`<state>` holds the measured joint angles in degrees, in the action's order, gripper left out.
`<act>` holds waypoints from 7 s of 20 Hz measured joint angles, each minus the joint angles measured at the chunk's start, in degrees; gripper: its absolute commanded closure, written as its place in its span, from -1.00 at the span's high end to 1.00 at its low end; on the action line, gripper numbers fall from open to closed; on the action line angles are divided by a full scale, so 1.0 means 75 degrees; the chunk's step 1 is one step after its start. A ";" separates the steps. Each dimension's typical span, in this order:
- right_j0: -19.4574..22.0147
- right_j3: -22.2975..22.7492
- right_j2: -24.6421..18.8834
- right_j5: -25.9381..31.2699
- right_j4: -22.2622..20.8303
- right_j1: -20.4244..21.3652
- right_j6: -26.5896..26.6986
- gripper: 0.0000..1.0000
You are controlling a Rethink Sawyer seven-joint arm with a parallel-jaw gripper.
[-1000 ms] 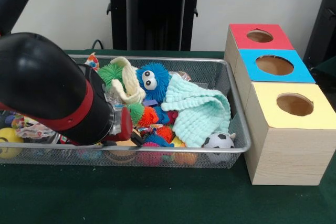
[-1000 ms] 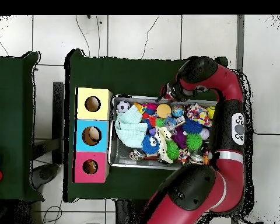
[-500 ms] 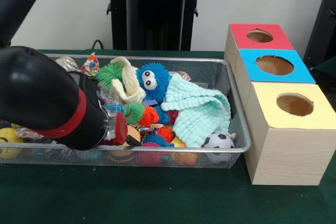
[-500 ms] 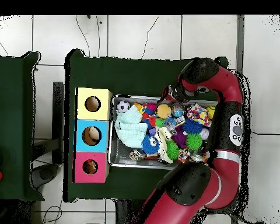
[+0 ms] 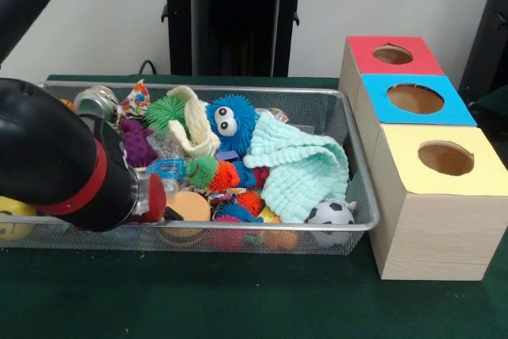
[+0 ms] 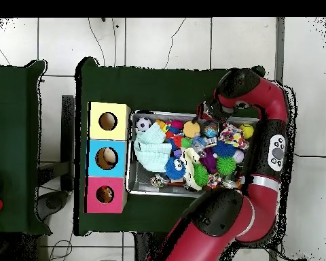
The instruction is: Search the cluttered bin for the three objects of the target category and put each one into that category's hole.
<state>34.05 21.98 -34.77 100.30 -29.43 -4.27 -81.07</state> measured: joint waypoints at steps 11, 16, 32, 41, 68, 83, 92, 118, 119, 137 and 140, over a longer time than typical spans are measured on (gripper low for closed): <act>0.0145 -0.0866 -0.0453 0.0699 -0.1015 -0.0038 0.1063 1.00; 0.0357 -0.1216 -0.0966 0.0947 -0.1841 -0.0078 0.1458 1.00; 0.0829 -0.1445 -0.2332 0.1388 -0.3204 -0.0176 0.1817 1.00; 0.0868 -0.1440 -0.2618 0.1501 -0.3320 -0.0246 0.1819 1.00; 0.0934 0.0505 -0.1349 0.1390 -0.2298 0.1933 0.1819 1.00; 0.1323 0.2683 -0.0275 -0.1115 -0.1112 0.3295 0.1819 1.00; 0.1317 0.3624 0.0251 -0.1834 -0.0614 0.3345 0.1816 1.00; 0.1324 0.5159 0.1064 -0.4595 0.0197 0.2614 0.1809 1.00; 0.1325 0.5165 0.1069 -0.4631 0.0224 0.2607 0.1809 1.00; 0.1401 0.5384 0.1181 -0.4725 0.0564 0.2648 0.1809 1.00; 0.1458 0.5498 0.1201 -0.4725 0.0603 0.2666 0.1809 1.00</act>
<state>44.98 63.21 -25.77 64.86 -24.90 15.72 -67.50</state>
